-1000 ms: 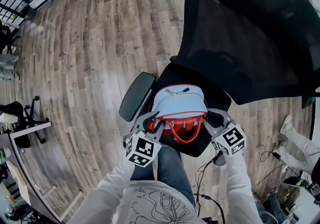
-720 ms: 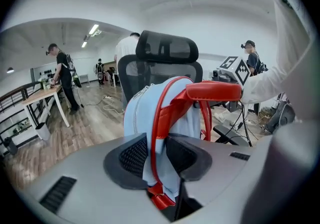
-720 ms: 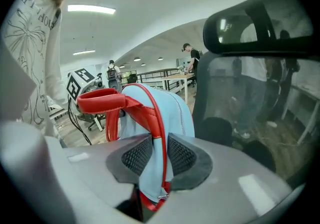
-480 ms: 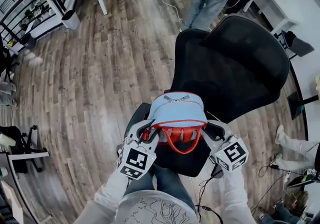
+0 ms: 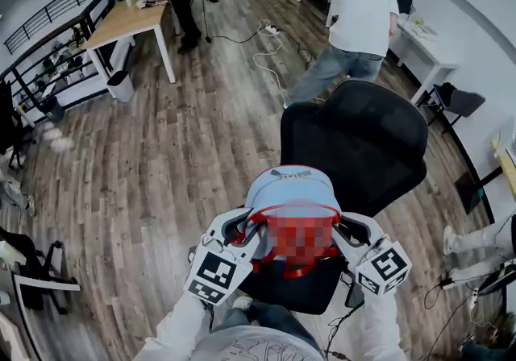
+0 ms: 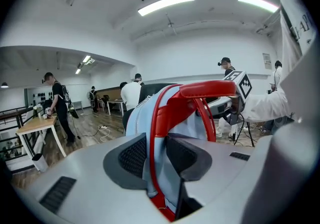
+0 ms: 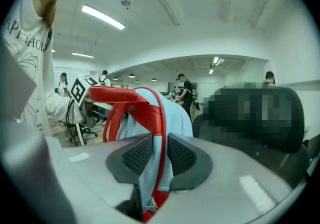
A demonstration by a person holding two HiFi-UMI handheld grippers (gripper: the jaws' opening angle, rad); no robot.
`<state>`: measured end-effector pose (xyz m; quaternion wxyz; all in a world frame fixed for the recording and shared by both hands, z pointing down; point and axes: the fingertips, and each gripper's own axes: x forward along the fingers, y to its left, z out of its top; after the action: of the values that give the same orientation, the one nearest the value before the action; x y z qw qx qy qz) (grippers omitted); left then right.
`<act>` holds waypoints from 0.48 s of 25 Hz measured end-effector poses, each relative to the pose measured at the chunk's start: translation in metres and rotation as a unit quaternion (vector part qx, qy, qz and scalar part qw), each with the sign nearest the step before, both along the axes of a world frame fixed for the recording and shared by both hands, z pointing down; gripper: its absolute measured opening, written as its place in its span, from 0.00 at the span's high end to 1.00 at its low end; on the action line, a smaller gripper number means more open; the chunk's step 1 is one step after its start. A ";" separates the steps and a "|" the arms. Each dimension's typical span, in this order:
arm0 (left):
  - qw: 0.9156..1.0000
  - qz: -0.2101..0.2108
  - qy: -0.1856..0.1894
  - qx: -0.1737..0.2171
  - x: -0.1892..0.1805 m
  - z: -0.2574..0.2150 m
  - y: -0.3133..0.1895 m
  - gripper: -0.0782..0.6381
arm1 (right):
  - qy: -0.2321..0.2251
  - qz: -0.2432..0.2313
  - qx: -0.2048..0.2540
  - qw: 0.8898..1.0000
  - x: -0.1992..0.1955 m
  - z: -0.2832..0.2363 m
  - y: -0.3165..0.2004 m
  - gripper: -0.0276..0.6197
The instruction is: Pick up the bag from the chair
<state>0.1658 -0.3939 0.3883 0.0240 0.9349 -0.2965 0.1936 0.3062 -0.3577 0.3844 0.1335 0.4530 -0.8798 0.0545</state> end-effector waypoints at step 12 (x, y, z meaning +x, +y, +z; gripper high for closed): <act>0.998 0.021 0.044 0.050 -0.007 -0.070 0.029 0.73 | -0.015 0.035 0.062 0.997 -0.009 -0.065 0.037 0.80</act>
<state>0.1586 -0.3649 0.3186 -0.0140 0.9487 -0.2845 0.1376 0.2970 -0.3202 0.3192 0.0904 0.4901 -0.8669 0.0111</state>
